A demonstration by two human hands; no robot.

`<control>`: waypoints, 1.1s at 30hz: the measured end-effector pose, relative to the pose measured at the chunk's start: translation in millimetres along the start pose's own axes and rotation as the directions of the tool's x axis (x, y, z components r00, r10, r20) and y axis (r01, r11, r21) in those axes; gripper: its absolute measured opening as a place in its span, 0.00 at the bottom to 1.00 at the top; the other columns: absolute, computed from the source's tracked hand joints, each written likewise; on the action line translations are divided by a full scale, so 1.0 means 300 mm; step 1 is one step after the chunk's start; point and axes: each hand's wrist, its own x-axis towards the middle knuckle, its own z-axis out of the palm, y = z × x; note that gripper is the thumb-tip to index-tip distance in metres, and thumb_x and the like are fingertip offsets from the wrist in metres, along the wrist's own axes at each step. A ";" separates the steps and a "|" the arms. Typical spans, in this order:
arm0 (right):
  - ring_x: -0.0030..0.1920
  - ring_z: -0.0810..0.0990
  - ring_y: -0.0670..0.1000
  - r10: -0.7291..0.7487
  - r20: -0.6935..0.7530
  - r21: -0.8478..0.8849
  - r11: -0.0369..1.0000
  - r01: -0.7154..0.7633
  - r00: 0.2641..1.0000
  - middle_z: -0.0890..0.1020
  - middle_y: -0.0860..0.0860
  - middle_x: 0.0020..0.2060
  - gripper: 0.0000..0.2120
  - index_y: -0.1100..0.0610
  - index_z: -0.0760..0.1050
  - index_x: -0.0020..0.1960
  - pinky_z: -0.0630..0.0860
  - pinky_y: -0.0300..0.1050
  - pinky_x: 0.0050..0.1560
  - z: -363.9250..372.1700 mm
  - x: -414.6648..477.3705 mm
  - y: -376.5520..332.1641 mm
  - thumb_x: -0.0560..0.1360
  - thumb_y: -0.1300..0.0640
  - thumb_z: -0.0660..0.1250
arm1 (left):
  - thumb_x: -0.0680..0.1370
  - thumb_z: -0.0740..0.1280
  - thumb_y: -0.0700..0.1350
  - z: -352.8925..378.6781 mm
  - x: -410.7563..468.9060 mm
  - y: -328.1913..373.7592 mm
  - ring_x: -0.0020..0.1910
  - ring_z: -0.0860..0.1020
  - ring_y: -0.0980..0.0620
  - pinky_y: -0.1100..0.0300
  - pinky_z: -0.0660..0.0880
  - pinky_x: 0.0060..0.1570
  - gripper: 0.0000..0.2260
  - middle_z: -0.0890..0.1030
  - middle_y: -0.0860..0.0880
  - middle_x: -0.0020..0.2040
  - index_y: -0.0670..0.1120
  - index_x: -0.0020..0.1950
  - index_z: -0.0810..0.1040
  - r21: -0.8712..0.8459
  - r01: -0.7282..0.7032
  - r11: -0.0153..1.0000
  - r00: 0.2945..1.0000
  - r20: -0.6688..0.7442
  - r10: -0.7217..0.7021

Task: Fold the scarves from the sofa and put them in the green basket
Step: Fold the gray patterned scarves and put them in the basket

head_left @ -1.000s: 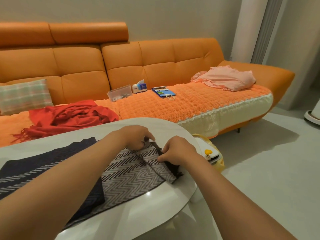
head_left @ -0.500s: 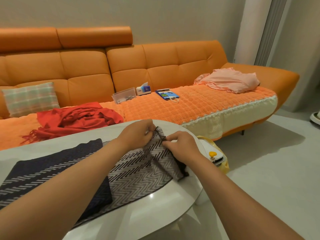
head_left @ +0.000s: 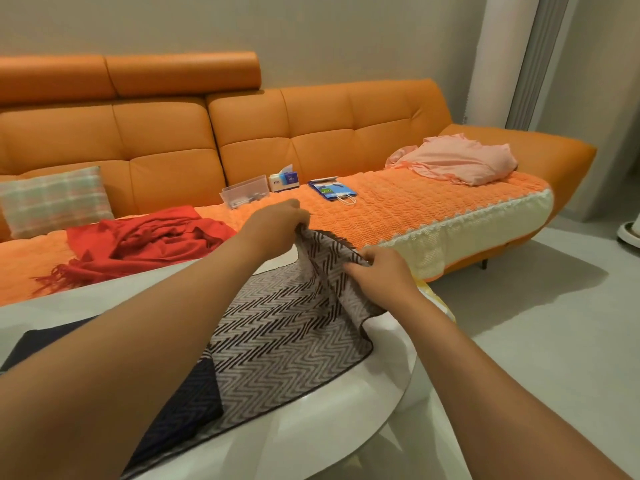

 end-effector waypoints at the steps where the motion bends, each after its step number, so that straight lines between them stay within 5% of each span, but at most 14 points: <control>1: 0.42 0.83 0.61 0.009 0.045 0.047 0.999 -0.011 0.999 0.84 0.59 0.38 0.12 0.60 0.81 0.43 0.80 0.56 0.43 0.006 -0.001 -0.024 0.74 0.50 0.72 | 0.77 0.65 0.38 -0.003 -0.020 -0.019 0.50 0.77 0.45 0.56 0.70 0.37 0.10 0.76 0.48 0.53 0.49 0.55 0.79 0.016 0.008 1.000 0.999 -0.041 -0.007; 4: 0.38 0.81 0.59 -0.005 0.296 0.108 0.994 -0.028 0.955 0.80 0.63 0.39 0.22 0.69 0.78 0.51 0.78 0.55 0.40 0.063 -0.026 -0.094 0.71 0.50 0.74 | 0.78 0.67 0.40 0.016 -0.128 -0.106 0.47 0.77 0.46 0.55 0.72 0.36 0.09 0.77 0.48 0.52 0.48 0.56 0.80 0.001 -0.009 1.000 1.000 -0.018 0.009; 7: 0.38 0.78 0.53 -0.008 0.498 0.033 0.999 -0.009 0.867 0.81 0.58 0.37 0.12 0.59 0.81 0.37 0.76 0.49 0.42 0.161 -0.077 -0.148 0.72 0.51 0.75 | 0.76 0.67 0.35 0.061 -0.280 -0.201 0.46 0.77 0.44 0.53 0.73 0.41 0.09 0.76 0.47 0.48 0.46 0.52 0.82 -0.071 0.008 0.997 0.998 0.068 -0.003; 9: 0.37 0.77 0.52 -0.010 0.587 -0.031 0.999 0.035 0.809 0.78 0.56 0.34 0.15 0.58 0.75 0.33 0.73 0.48 0.42 0.226 -0.116 -0.178 0.72 0.51 0.75 | 0.75 0.68 0.34 0.091 -0.370 -0.245 0.48 0.77 0.45 0.53 0.73 0.45 0.11 0.77 0.47 0.48 0.46 0.53 0.84 -0.071 0.085 0.994 0.987 0.141 -0.074; 13: 0.43 0.77 0.49 -0.039 0.662 -0.039 0.996 0.086 0.749 0.79 0.51 0.41 0.09 0.60 0.82 0.48 0.73 0.47 0.48 0.322 -0.163 -0.231 0.72 0.55 0.76 | 0.74 0.67 0.34 0.134 -0.480 -0.297 0.53 0.76 0.45 0.54 0.73 0.53 0.14 0.78 0.45 0.51 0.46 0.55 0.84 -0.062 0.184 0.981 0.964 0.206 -0.168; 15: 0.56 0.80 0.51 -0.041 0.661 -0.053 0.994 0.101 0.750 0.83 0.52 0.58 0.21 0.58 0.80 0.63 0.76 0.50 0.62 0.350 -0.176 -0.263 0.71 0.57 0.76 | 0.73 0.68 0.33 0.145 -0.502 -0.321 0.52 0.77 0.43 0.53 0.74 0.51 0.13 0.78 0.45 0.49 0.46 0.51 0.86 -0.105 0.204 0.973 0.975 0.116 -0.191; 17: 0.62 0.79 0.54 -0.041 0.658 -0.069 0.991 0.114 0.752 0.80 0.55 0.64 0.26 0.59 0.77 0.67 0.74 0.53 0.67 0.377 -0.184 -0.284 0.71 0.57 0.77 | 0.73 0.68 0.33 0.166 -0.512 -0.347 0.54 0.77 0.44 0.53 0.75 0.53 0.13 0.79 0.46 0.51 0.47 0.50 0.86 -0.128 0.242 0.962 0.969 0.082 -0.233; 19: 0.60 0.80 0.52 -0.010 0.685 -0.086 0.992 0.095 0.728 0.81 0.52 0.62 0.30 0.55 0.76 0.69 0.77 0.52 0.63 0.406 -0.188 -0.288 0.69 0.52 0.78 | 0.74 0.65 0.32 0.189 -0.520 -0.372 0.61 0.76 0.46 0.54 0.72 0.61 0.19 0.79 0.48 0.60 0.51 0.58 0.84 -0.108 0.312 0.944 0.938 0.191 -0.288; 22: 0.48 0.80 0.52 0.045 0.744 -0.030 0.999 -0.034 0.667 0.83 0.52 0.55 0.21 0.52 0.80 0.64 0.81 0.46 0.42 0.427 -0.191 -0.302 0.73 0.48 0.75 | 0.73 0.61 0.32 0.197 -0.532 -0.390 0.69 0.72 0.47 0.51 0.67 0.70 0.26 0.75 0.50 0.70 0.54 0.65 0.80 -0.136 0.423 0.896 0.881 0.291 -0.372; 25: 0.42 0.79 0.53 0.020 0.741 0.074 0.991 -0.111 0.672 0.85 0.54 0.52 0.11 0.55 0.85 0.54 0.80 0.46 0.34 0.417 -0.176 -0.319 0.76 0.51 0.72 | 0.70 0.58 0.38 0.157 -0.544 -0.358 0.63 0.75 0.45 0.50 0.70 0.62 0.22 0.80 0.50 0.63 0.54 0.54 0.85 -0.161 0.387 0.908 0.920 0.010 -0.391; 27: 0.39 0.81 0.50 -0.034 0.693 0.124 0.990 -0.073 0.720 0.87 0.52 0.48 0.08 0.54 0.85 0.53 0.79 0.45 0.33 0.425 -0.160 -0.307 0.76 0.58 0.69 | 0.71 0.55 0.44 0.141 -0.555 -0.321 0.59 0.75 0.45 0.49 0.69 0.58 0.20 0.80 0.51 0.58 0.55 0.51 0.84 -0.196 0.326 0.925 0.942 -0.015 -0.335; 30: 0.48 0.84 0.50 -0.178 0.490 0.026 0.981 0.190 0.853 0.86 0.50 0.49 0.14 0.46 0.84 0.54 0.81 0.50 0.51 0.467 -0.141 -0.264 0.73 0.59 0.68 | 0.79 0.58 0.57 0.162 -0.583 -0.270 0.64 0.72 0.47 0.47 0.68 0.62 0.16 0.73 0.53 0.66 0.57 0.64 0.77 -0.158 0.309 0.938 0.940 0.198 -0.276; 33: 0.72 0.69 0.52 -0.249 0.519 -0.204 0.893 0.400 0.818 0.74 0.51 0.71 0.20 0.44 0.74 0.70 0.64 0.54 0.73 0.495 -0.130 -0.216 0.79 0.49 0.64 | 0.79 0.59 0.60 0.189 -0.660 -0.238 0.69 0.69 0.48 0.46 0.68 0.64 0.24 0.64 0.52 0.73 0.54 0.74 0.65 -0.202 0.341 0.918 0.937 0.152 -0.314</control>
